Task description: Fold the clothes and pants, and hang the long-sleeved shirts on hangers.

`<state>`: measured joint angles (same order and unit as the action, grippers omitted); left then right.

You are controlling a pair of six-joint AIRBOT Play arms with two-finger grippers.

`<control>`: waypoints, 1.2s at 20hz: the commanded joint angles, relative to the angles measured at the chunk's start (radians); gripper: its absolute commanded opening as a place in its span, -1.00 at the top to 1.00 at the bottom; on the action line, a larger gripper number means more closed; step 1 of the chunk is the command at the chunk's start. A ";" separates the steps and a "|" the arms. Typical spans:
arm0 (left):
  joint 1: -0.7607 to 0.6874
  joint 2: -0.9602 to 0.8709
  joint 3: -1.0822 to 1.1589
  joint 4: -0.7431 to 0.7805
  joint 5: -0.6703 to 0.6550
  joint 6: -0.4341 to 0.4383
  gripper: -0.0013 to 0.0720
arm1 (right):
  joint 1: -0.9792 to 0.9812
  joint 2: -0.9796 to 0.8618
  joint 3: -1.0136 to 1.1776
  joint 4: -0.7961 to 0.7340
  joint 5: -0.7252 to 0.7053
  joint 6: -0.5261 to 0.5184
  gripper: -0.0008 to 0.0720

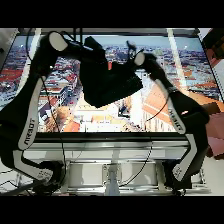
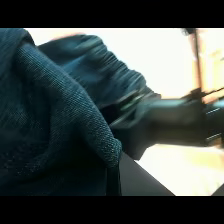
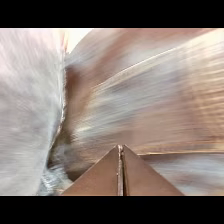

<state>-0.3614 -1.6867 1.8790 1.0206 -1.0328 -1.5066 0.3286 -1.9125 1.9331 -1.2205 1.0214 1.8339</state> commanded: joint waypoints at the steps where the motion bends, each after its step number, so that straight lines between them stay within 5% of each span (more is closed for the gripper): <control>1: -0.092 -0.077 0.000 -0.039 0.175 -0.025 0.91 | -0.160 0.128 0.001 -0.110 0.138 -0.062 0.86; 7: -0.219 -0.249 0.000 -0.068 0.404 -0.024 0.79 | -0.366 0.254 0.001 -0.127 0.230 -0.082 0.86; 8: -0.228 -0.268 0.000 -0.069 0.399 -0.024 0.26 | -0.388 0.261 0.001 -0.128 0.253 -0.103 0.86; 9: -0.236 -0.281 0.000 -0.083 0.383 -0.024 -0.61 | -0.409 0.265 0.001 -0.128 0.276 -0.135 0.86; 10: -0.240 -0.287 0.000 -0.108 0.369 -0.024 -0.99 | -0.427 0.265 0.001 -0.128 0.295 -0.174 0.86; 17: -0.176 -0.235 0.000 -0.132 0.312 -0.023 -0.93 | -0.500 0.252 -0.004 -0.132 0.281 -0.327 0.86; 18: -0.153 -0.217 0.000 -0.132 0.313 -0.023 -0.63 | -0.506 0.243 -0.004 -0.131 0.277 -0.333 0.86; 20: -0.101 -0.186 0.000 -0.132 0.313 -0.019 0.65 | -0.510 0.222 -0.004 -0.130 0.280 -0.333 0.86; 21: -0.076 -0.174 0.000 -0.132 0.313 -0.010 0.90 | -0.510 0.212 -0.005 -0.130 0.282 -0.333 0.86; 24: -0.024 -0.167 0.000 -0.060 0.280 0.040 0.91 | -0.510 0.187 -0.011 -0.130 0.290 -0.337 0.86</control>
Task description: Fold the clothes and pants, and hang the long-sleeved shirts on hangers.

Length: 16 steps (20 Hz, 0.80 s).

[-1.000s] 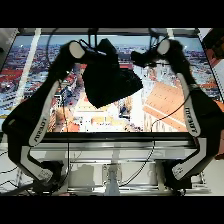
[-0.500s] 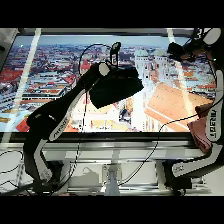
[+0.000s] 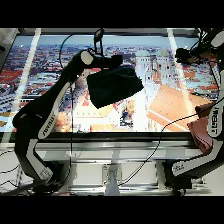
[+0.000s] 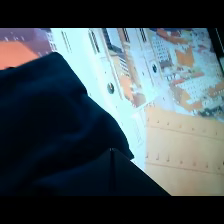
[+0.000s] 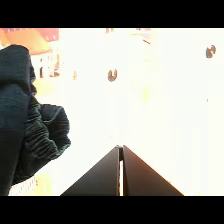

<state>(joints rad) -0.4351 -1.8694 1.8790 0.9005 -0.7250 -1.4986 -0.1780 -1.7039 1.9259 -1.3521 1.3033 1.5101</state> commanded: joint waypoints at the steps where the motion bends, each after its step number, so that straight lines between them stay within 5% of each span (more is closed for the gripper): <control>1: 0.050 0.012 0.000 0.177 -0.062 0.001 0.92 | -0.003 -0.032 -0.004 0.002 0.021 -0.019 0.86; 4: 0.017 -0.014 0.000 0.589 -0.194 -0.205 0.92 | -0.003 -0.064 -0.013 0.017 0.079 -0.055 0.86; 10: -0.102 -0.101 0.000 0.605 -0.162 -0.152 0.91 | -0.003 -0.089 -0.018 0.143 0.125 -0.064 0.86; 16: -0.296 -0.117 0.000 0.476 -0.186 0.068 0.91 | -0.001 -0.118 -0.018 0.387 0.084 -0.065 0.86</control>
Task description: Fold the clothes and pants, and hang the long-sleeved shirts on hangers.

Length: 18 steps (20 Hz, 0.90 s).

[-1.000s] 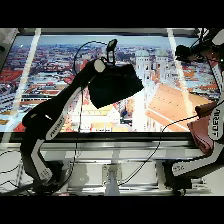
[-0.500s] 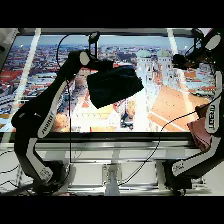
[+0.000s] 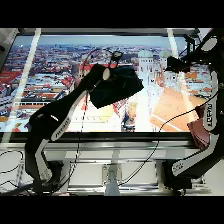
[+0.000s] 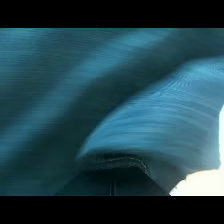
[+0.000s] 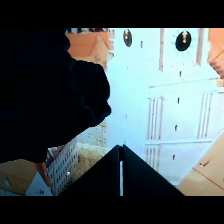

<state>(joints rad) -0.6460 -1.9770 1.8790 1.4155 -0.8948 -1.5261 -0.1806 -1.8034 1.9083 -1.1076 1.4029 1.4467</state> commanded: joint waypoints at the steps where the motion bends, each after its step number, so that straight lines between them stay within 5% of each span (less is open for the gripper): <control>1: -0.115 -0.015 0.000 -0.039 -0.027 0.104 0.91 | 0.005 -0.033 0.000 0.196 -0.017 -0.005 0.86; 3: -0.161 -0.029 -0.001 -0.039 -0.052 0.103 0.91 | 0.013 -0.057 0.000 0.278 -0.018 -0.049 0.86; 4: -0.173 -0.031 -0.002 -0.031 -0.069 0.103 0.91 | 0.021 -0.068 0.000 0.294 -0.026 -0.077 0.69; 6: -0.177 -0.021 -0.001 0.003 -0.112 0.103 0.91 | 0.040 -0.077 0.000 0.273 -0.084 -0.081 -0.52; 7: -0.173 -0.014 -0.001 0.027 -0.142 0.102 0.91 | 0.050 -0.080 0.000 0.258 -0.119 -0.081 -0.67; 12: -0.125 0.059 -0.001 0.105 -0.344 0.102 0.91 | 0.123 -0.136 0.002 0.166 -0.199 -0.134 -0.72; 18: -0.020 0.241 -0.001 0.205 -0.318 0.038 0.91 | 0.150 -0.248 0.003 0.138 -0.203 -0.157 -0.72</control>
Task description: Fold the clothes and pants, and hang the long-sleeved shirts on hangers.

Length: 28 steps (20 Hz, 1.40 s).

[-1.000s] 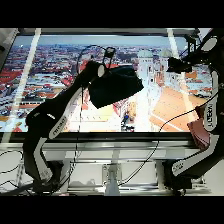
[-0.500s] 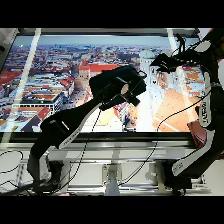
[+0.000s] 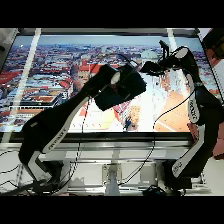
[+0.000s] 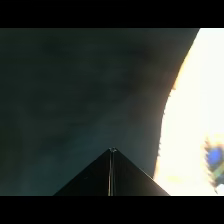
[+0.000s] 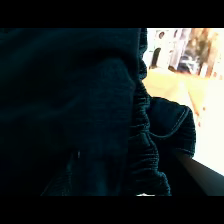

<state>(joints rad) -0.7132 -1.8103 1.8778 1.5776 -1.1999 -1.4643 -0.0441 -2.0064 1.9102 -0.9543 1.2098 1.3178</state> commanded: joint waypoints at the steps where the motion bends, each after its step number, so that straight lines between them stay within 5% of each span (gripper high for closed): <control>1: 0.065 0.092 0.000 0.043 -0.013 -0.024 0.91 | 0.023 -0.054 0.008 -0.017 -0.016 -0.056 -0.72; 5: 0.112 0.112 0.000 0.042 -0.018 -0.040 0.91 | 0.072 -0.099 0.069 -0.106 -0.089 -0.064 -0.71; 11: 0.113 0.112 -0.002 0.042 -0.018 -0.039 0.91 | 0.081 -0.172 0.095 -0.140 -0.011 0.014 -0.66; 19: 0.113 0.112 -0.002 0.042 -0.018 -0.039 0.91 | 0.078 -0.213 0.091 0.226 0.249 0.008 -0.60; 22: 0.113 0.112 -0.002 0.042 -0.020 -0.039 0.91 | 0.141 -0.214 0.056 0.246 0.207 0.003 -0.56; 23: 0.113 0.112 -0.001 0.042 -0.021 -0.039 0.91 | 0.169 -0.214 0.051 0.243 0.186 0.005 -0.50; 24: 0.113 0.112 -0.001 0.042 -0.026 -0.039 0.91 | 0.192 -0.212 0.051 0.248 0.175 0.005 -0.16; 25: 0.113 0.112 -0.001 0.042 -0.033 -0.039 0.91 | 0.211 -0.208 0.051 0.253 0.174 0.006 0.64; 26: 0.113 0.112 -0.001 0.042 -0.041 -0.039 0.91 | 0.223 -0.202 0.051 0.251 0.179 0.007 0.86; 28: 0.113 0.113 -0.001 0.043 -0.055 -0.039 0.91 | 0.233 -0.188 0.051 0.242 0.223 0.007 0.86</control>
<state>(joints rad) -0.6010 -1.6985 1.8767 1.6196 -1.2350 -1.5036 0.1585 -2.2082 1.9640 -0.7242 1.3979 1.3262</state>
